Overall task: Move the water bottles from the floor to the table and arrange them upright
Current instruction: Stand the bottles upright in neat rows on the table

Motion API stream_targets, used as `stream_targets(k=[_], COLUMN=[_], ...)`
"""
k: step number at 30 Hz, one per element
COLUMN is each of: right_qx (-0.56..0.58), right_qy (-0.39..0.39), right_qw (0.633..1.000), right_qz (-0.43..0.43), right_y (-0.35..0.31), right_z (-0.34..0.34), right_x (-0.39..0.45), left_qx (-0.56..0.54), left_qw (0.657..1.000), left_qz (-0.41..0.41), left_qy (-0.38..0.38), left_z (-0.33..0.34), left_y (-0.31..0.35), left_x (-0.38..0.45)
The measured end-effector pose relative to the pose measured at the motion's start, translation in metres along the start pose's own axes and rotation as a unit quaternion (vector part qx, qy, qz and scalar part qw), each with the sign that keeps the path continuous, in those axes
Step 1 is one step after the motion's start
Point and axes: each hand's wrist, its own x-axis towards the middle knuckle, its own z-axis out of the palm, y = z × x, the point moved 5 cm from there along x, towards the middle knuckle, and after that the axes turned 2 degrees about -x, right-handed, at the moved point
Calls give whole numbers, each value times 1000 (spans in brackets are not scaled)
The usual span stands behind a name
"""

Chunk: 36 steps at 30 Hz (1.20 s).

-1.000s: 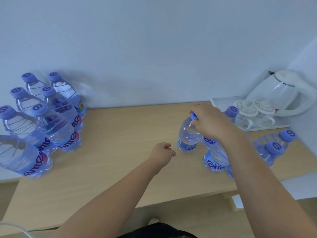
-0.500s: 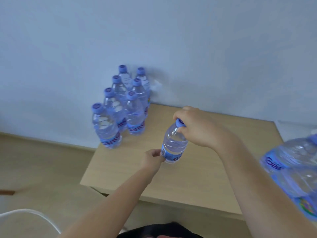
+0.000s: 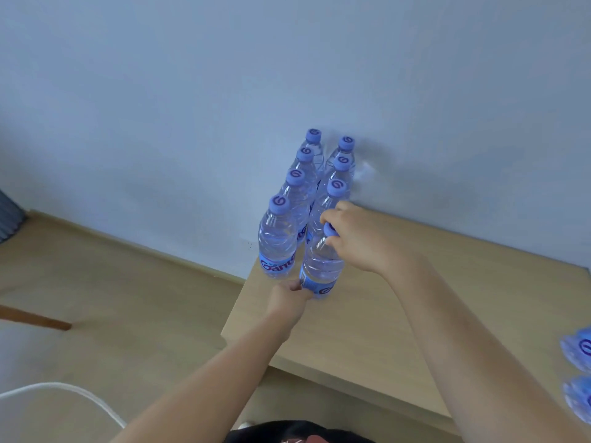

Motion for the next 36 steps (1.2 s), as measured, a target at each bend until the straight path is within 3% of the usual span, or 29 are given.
stream_targets(k=[8,31,36], right_qx=[19,43,51], right_qy=[8,74,79], right_qw=[999,996,995], right_qz=[29,8,22], right_y=[4,3,8], right_z=[4,10,12], right_x=[20,31,33], left_qx=[8,-30,-11], left_qw=[999,999,1000], left_qz=[-3,1,4], left_qy=[-33,25,5], left_z=[0,-9,-6], left_y=[8,11,9], left_x=[12,20,12])
